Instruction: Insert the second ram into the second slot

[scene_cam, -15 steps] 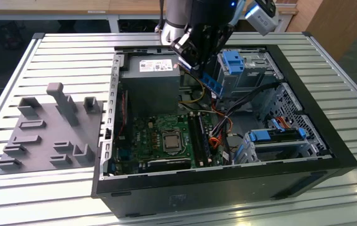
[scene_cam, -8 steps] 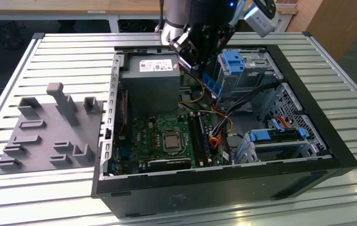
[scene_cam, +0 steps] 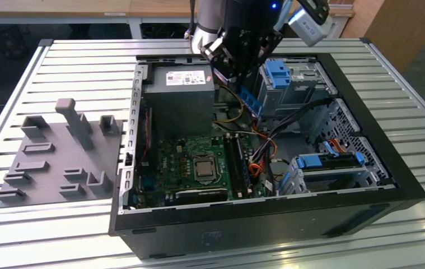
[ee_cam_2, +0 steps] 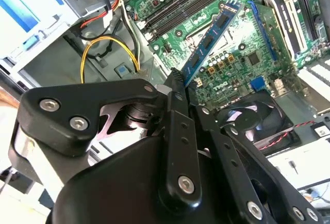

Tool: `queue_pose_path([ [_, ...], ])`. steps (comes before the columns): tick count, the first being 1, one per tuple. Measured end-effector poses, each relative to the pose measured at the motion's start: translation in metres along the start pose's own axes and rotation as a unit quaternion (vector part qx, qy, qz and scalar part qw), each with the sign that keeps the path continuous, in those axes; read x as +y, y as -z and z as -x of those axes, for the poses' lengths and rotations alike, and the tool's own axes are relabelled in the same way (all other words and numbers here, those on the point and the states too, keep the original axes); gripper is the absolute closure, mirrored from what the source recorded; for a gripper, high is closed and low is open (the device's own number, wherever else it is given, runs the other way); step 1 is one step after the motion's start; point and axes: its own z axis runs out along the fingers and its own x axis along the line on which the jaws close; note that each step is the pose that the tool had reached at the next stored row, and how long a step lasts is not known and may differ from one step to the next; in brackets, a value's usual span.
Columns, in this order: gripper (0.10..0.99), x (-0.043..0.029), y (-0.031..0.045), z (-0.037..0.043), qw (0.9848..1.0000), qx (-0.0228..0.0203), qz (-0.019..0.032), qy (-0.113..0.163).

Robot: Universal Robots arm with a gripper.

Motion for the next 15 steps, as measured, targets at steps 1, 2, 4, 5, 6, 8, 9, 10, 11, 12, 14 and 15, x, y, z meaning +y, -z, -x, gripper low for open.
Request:
queue_pose_path([
  [1,0.945,0.0000,0.0000,0.0000,1.0000,-0.0001,0.0000,-0.004],
  [2,0.945,0.0000,0.0000,0.0000,1.0000,-0.0002,-0.0001,-0.007],
  [4,0.945,0.0000,0.0000,0.0000,0.9999,-0.0004,-0.0002,-0.014],
  [5,0.945,0.0000,0.0000,0.0000,0.9999,-0.0005,-0.0003,-0.017],
  [6,0.945,0.0000,0.0000,0.0000,0.9998,-0.0006,-0.0003,-0.019],
  [8,0.945,0.0000,0.0000,0.0000,0.9997,-0.0008,-0.0004,-0.025],
  [9,0.945,0.0000,0.0000,0.0000,0.9996,-0.0009,-0.0005,-0.028],
  [10,0.945,0.0000,0.0000,0.0000,0.9995,-0.0010,-0.0005,-0.032],
  [11,0.945,0.0000,0.0000,0.0000,0.9994,-0.0011,-0.0005,-0.034],
  [12,0.945,0.0000,0.0000,0.0000,0.9993,-0.0012,-0.0006,-0.037],
  [14,0.945,0.0000,-0.0001,0.0000,0.9989,-0.0015,-0.0007,-0.046],
  [15,0.945,0.0000,0.0000,0.0000,0.9987,-0.0016,-0.0008,-0.050],
])
